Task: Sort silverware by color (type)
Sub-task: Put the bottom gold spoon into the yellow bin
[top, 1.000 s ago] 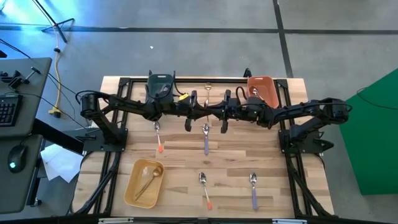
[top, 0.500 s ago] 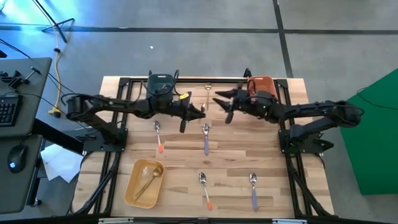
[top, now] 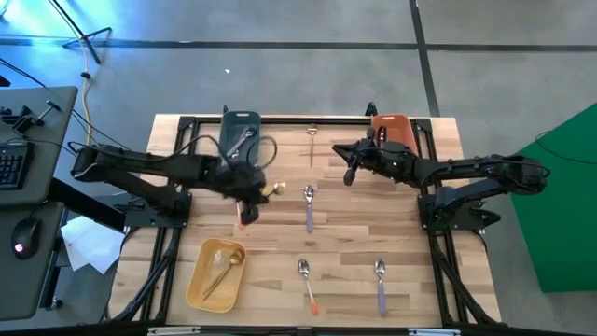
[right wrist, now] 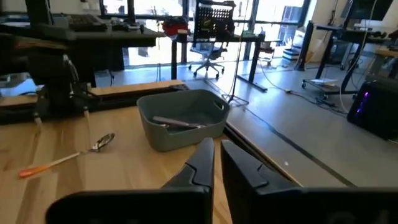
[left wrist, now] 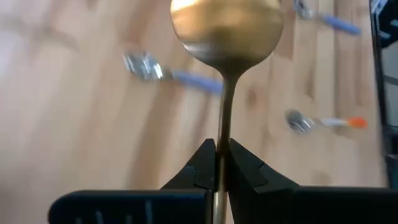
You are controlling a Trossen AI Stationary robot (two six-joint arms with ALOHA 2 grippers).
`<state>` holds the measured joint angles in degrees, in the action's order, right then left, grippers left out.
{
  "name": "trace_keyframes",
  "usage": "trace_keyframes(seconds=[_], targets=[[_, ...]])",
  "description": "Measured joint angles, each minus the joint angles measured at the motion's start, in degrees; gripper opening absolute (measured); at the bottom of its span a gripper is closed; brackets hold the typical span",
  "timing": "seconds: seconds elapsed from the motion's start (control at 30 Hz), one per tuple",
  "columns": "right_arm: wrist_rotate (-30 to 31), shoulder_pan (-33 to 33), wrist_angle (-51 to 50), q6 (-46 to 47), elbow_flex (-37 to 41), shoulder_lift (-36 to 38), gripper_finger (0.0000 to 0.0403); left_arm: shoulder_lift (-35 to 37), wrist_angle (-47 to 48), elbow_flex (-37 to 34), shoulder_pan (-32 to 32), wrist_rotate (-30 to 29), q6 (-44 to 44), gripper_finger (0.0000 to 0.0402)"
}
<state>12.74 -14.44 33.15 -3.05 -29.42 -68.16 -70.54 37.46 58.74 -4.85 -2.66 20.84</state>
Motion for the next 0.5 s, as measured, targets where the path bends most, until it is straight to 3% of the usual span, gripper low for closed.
trace_keyframes(seconds=[0.17, 0.5], targets=[[-3.9, -3.5, 2.2, -1.6, 1.0, 0.0, 0.0004, 0.0, 11.4, 5.0, -10.0, -0.5, 20.1, 0.0005], [-10.3, -9.7, 8.0, -0.6, 1.1, 0.0, 0.0000, -3.3, 20.9, 5.6, -31.2, -3.8, 59.3, 0.0005]])
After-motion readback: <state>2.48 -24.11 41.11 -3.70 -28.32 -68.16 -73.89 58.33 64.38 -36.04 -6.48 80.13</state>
